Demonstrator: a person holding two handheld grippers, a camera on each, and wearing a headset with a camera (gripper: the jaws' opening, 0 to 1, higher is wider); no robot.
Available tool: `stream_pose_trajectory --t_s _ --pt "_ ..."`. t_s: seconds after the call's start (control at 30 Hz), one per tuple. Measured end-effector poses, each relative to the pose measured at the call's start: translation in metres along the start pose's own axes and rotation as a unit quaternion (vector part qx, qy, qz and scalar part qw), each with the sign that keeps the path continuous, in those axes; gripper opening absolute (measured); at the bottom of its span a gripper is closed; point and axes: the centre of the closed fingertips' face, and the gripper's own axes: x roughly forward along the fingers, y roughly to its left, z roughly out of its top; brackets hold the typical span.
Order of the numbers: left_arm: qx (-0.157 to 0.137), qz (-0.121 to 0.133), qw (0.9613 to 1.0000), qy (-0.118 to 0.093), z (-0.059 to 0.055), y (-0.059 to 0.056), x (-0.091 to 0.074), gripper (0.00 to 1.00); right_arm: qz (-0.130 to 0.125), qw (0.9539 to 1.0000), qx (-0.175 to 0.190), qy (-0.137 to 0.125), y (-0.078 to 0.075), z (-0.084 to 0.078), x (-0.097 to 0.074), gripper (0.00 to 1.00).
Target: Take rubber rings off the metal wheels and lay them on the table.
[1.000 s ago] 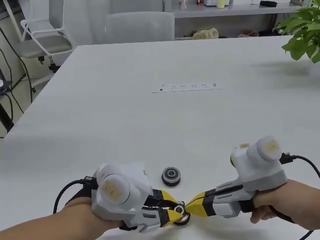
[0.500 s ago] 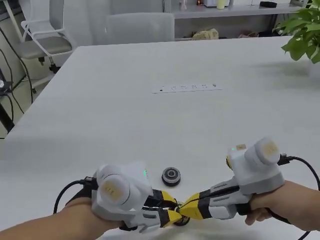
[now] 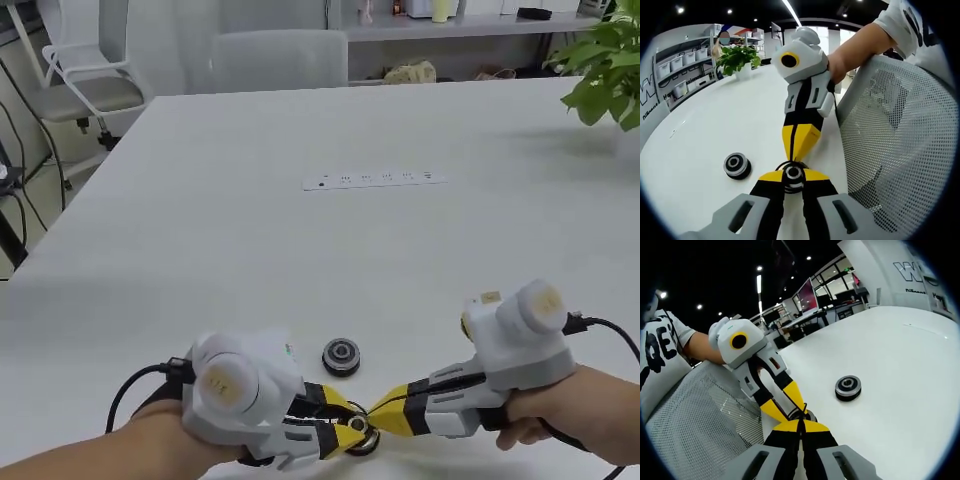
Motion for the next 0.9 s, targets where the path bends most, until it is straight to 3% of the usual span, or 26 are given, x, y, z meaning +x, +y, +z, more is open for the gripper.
stream_pose_trajectory --t_s 0.27,0.67,0.9 --pt "0.021 -0.005 0.9997 0.008 0.001 0.0 -0.002 0.08 0.0 1.0 0.0 0.0 0.001 0.0 0.0 0.0" --pt "0.004 -0.014 0.9999 -0.005 0.009 0.0 -0.013 0.11 0.002 1.0 0.005 -0.007 0.001 0.003 -0.002 0.0" --pt "0.004 -0.017 0.9998 -0.013 0.013 -0.004 -0.021 0.18 0.004 0.9999 0.006 -0.01 0.002 0.004 -0.003 0.0"
